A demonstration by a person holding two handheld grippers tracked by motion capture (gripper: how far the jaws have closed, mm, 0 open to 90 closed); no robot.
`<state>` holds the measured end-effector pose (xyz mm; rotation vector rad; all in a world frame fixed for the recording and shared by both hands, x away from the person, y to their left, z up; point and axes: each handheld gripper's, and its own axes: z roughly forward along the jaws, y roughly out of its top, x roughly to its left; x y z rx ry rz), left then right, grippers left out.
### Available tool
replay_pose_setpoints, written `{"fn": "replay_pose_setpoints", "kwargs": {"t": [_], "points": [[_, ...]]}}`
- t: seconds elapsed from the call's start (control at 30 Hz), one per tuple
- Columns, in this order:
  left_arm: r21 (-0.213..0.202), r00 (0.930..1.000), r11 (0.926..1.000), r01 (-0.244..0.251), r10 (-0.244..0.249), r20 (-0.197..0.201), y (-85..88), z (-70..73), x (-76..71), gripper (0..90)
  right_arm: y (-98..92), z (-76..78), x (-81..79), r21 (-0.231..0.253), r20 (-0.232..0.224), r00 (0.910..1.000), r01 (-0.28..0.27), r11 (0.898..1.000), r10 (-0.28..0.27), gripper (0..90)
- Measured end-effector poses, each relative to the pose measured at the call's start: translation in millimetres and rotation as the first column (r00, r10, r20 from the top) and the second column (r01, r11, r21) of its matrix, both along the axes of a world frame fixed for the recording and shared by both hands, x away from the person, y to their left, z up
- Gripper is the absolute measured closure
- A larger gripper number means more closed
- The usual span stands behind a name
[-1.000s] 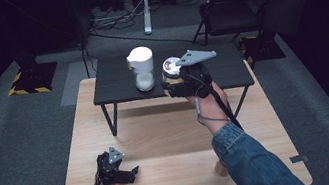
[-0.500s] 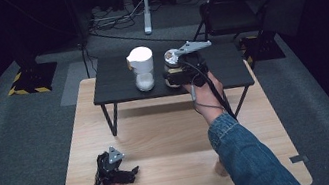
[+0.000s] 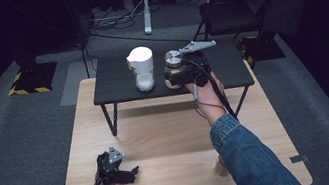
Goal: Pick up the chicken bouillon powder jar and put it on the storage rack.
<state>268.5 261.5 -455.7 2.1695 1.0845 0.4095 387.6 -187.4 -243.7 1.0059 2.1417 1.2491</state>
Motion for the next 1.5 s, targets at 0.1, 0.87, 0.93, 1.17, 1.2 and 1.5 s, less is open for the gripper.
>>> {"fn": "replay_pose_setpoints", "kwargs": {"t": [0.1,0.87,0.93,1.17,1.2,1.5], "points": [[0.000,1.0000,1.0000,0.000,0.000,0.000,0.0,0.0,0.0,0.5,-7.9,2.5,-10.2,0.004,0.022,0.9997,-0.012,1.000,0.012,11.3],[0.000,0.9999,0.9999,0.012,-0.012,0.001,1.5,-0.1,1.4,0.5,-103.3,-9.1,-80.6,0.045,0.132,0.9904,-0.049,0.998,0.042,5.8],[0.000,0.9999,0.9999,0.011,-0.011,0.002,1.4,-0.2,1.3,0.5,-111.4,-11.3,-85.7,0.047,0.135,0.9903,-0.040,0.998,0.034,5.8],[-0.002,1.0000,1.0000,0.008,-0.008,0.001,1.3,-0.3,0.9,0.5,-140.1,-29.1,-107.5,0.050,0.134,0.9910,-0.006,0.999,-0.001,5.8],[-0.002,1.0000,1.0000,0.007,-0.007,0.001,1.2,-0.3,0.8,0.5,-144.4,-31.5,-110.4,0.048,0.131,0.9913,0.003,0.999,-0.009,5.8],[-0.002,1.0000,1.0000,0.005,-0.005,0.001,0.8,-0.3,0.4,0.5,-173.3,-53.2,-131.2,0.008,0.130,0.9905,0.045,0.999,-0.045,5.7]]}}
